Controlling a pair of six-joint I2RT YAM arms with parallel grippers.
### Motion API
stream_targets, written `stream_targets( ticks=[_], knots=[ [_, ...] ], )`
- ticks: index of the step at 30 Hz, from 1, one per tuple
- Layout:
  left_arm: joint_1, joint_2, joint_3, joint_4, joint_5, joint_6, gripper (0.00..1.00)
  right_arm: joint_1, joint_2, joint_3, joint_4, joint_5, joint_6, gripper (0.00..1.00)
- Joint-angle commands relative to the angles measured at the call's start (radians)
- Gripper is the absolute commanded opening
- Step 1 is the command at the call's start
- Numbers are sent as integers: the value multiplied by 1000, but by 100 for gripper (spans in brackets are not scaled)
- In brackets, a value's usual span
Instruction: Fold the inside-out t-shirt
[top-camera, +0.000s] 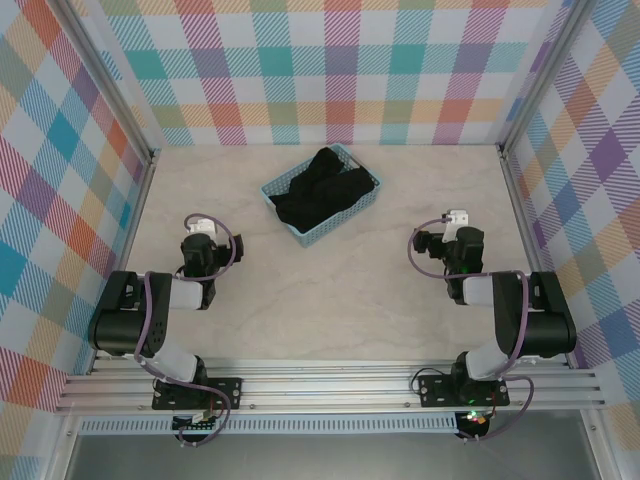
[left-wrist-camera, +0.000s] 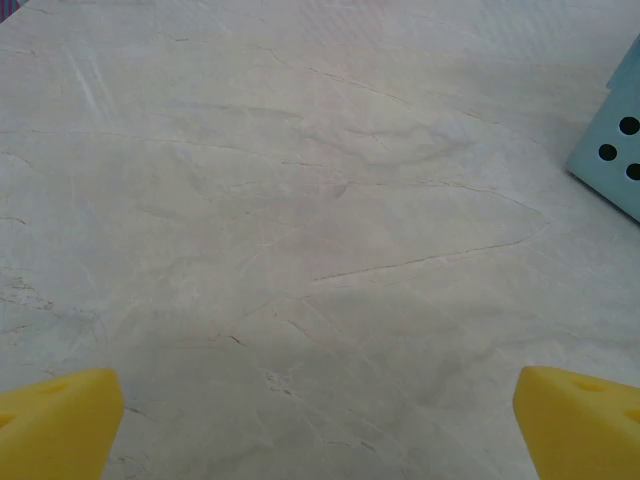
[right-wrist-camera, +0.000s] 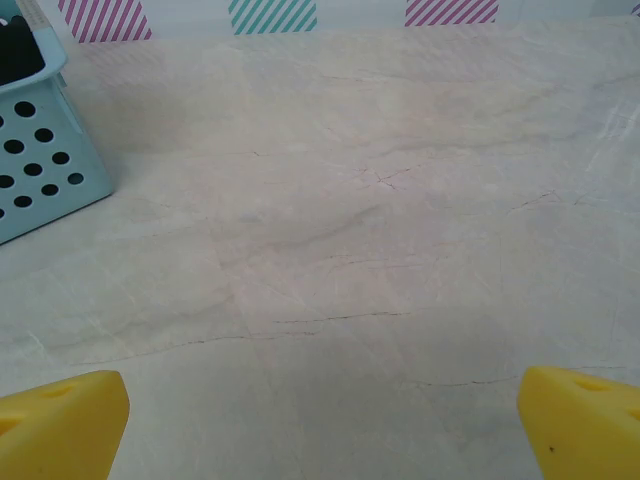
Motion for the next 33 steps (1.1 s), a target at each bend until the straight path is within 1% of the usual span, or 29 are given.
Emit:
stream_targets(
  ticks=[1, 30, 31, 33],
  knots=[
    [-10, -7, 14, 20, -9, -5, 100, -7, 4, 0, 27, -18, 11, 100],
    [-10, -12, 13, 23, -14, -7, 100, -6, -4, -4, 28, -10, 13, 100],
    [-10, -35, 29, -29, -27, -14, 100, -6, -26, -3, 10, 5, 20, 100],
    [-9, -106, 85, -200, -65, -30, 100, -5, -89, 4, -56, 57, 40, 100]
  ],
)
